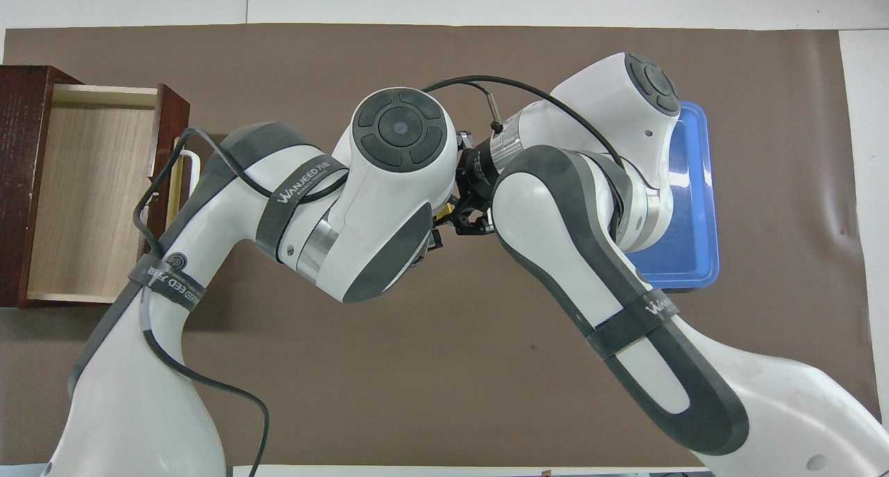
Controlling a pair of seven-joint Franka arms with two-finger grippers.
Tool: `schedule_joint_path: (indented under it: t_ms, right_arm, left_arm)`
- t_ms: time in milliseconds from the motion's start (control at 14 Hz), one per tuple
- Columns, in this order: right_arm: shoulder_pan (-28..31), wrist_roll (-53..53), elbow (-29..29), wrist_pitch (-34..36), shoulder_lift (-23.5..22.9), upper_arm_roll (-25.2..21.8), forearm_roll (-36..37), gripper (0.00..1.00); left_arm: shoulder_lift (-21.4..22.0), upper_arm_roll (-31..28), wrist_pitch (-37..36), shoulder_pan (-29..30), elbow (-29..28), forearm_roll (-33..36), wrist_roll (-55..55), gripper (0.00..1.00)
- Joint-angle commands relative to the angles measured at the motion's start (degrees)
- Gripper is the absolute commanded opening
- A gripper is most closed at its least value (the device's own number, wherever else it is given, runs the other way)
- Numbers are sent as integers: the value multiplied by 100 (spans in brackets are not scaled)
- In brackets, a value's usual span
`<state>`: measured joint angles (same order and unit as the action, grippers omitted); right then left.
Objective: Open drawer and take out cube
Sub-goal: 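Grasp the cube with the right gripper while the left gripper releases it, then carry the cube into the blue tray while the left gripper returns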
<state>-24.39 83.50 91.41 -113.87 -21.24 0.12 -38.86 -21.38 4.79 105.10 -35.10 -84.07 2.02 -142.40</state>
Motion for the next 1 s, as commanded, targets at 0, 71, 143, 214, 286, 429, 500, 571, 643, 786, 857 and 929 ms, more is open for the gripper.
schedule_joint_path:
  t_ms: [0,71,143,214,286,429,500,571,643,786,857,929]
  right_arm:
    - [5,88,-79,-12,-65,-3,124,0]
    - [13,105,-71,-12,-74,-3,116,0]
    - [22,105,-71,-12,-65,-3,107,0]
    - [40,105,-62,-12,-74,-3,116,0]
    - [49,97,-62,-12,-74,-3,107,0]
    - [49,88,-62,-12,-74,-3,116,0]
    - [49,88,-53,-12,-74,-3,116,0]
    - [49,88,-53,-12,-74,-3,116,0]
    - [66,79,-53,-12,-74,-3,124,0]
    - [154,18,-18,6,-47,-29,124,0]
    - [276,-43,0,32,-21,-38,124,0]
    - [416,-61,8,76,5,-38,124,0]
  left_arm:
    - [-15,-75,-112,-84,119,88,-121,0]
    - [-15,-75,-112,-84,119,88,-113,0]
    - [-7,-75,-112,-76,119,88,-113,15]
    - [19,-75,-112,-50,119,80,-113,64]
    - [72,-84,-147,3,119,80,-104,100]
    - [186,-84,-253,143,67,80,-51,100]
    - [274,-84,-270,214,-3,80,-34,100]
    - [344,-84,-279,223,-143,80,62,100]
    - [458,-84,-297,301,-353,80,255,100]
    - [686,-93,-306,530,-871,88,650,100]
    - [775,-84,-315,713,-1039,88,861,100]
    - [810,-93,-323,898,-1128,88,1115,100]
